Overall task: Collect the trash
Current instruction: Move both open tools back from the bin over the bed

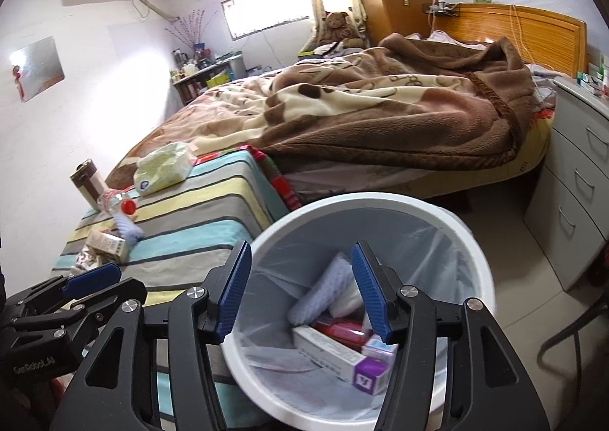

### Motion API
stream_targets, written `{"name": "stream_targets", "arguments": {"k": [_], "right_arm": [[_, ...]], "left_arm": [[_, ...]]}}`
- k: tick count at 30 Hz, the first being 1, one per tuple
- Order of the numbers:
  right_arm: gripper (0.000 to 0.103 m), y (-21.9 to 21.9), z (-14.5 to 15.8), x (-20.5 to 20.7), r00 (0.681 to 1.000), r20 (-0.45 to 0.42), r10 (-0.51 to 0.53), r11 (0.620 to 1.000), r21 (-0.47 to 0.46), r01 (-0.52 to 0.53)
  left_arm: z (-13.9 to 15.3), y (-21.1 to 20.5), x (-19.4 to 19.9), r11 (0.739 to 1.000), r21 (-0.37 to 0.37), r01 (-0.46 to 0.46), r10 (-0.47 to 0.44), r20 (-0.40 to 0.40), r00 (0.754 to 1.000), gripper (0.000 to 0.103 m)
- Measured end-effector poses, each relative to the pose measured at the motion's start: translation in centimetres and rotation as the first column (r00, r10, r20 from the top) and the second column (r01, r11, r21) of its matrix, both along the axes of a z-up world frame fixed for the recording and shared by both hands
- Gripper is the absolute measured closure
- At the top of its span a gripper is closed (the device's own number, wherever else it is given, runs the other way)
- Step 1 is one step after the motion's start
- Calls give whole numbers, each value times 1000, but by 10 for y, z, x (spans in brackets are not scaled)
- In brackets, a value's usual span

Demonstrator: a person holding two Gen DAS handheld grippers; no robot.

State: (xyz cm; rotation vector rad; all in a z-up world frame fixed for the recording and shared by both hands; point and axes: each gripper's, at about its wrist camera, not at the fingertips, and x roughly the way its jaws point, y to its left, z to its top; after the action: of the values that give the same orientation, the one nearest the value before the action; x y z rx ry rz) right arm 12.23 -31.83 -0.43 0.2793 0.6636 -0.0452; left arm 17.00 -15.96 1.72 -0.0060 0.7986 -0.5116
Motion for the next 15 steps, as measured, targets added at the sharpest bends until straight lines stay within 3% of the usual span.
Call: {"name": "stream_targets", "arguments": {"k": [15], "right_arm": [[38, 52, 4, 14, 991, 27, 133, 991, 0, -133]], "left_arm": [[3, 87, -1, 984, -7, -176, 176, 24, 984, 41]]}}
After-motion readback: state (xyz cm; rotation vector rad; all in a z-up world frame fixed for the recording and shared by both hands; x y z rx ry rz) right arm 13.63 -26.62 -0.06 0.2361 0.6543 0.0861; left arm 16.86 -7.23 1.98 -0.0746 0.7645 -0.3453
